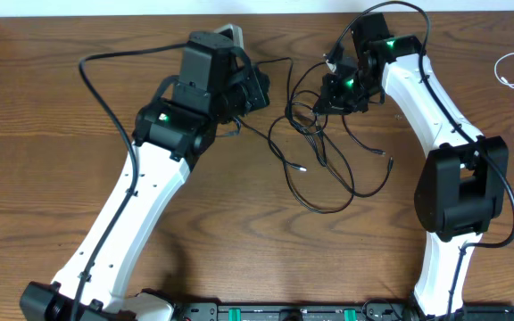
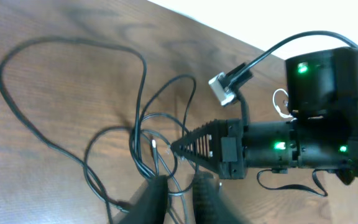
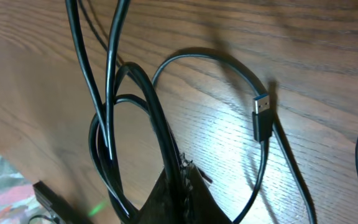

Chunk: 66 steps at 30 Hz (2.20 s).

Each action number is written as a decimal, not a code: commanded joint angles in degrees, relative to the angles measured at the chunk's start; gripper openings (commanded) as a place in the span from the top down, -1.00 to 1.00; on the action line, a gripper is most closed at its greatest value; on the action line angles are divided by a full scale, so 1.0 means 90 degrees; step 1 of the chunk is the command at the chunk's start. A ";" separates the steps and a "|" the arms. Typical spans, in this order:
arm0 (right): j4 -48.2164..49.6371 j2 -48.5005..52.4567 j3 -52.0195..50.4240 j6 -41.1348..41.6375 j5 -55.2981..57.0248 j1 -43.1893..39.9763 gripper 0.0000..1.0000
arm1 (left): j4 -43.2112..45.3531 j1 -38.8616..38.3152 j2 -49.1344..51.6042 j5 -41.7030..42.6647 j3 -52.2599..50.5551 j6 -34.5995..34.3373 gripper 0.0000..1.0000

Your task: Untangle cables

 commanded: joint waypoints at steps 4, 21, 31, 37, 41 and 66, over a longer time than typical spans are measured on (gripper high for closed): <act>-0.0015 -0.0007 -0.0005 -0.0100 -0.0323 0.0007 0.98 | -0.0206 -0.0287 0.0602 0.0092 0.0007 0.0299 -0.05; -0.0032 -0.0007 -0.0005 -0.0100 -0.0418 0.0015 0.98 | -0.0104 -0.0418 0.2344 0.0070 0.0005 0.0359 0.22; -0.0032 -0.0007 -0.0005 -0.0100 -0.0420 0.0087 0.98 | 0.0367 -0.0418 0.2528 0.0039 0.0005 0.0338 0.31; -0.0036 -0.0007 -0.0005 -0.0100 -0.0425 0.0085 0.98 | 0.0367 -0.0418 0.2599 0.0019 0.0005 0.0313 0.50; -0.0034 -0.0007 -0.0005 -0.0155 -0.0597 0.0075 0.98 | 0.0381 -0.0420 0.2611 0.0017 0.0005 0.0194 0.54; -0.0058 -0.0007 -0.0005 -0.0219 -0.0850 0.0080 0.98 | 0.0442 -0.0573 0.2623 -0.0544 -0.0158 0.0192 0.62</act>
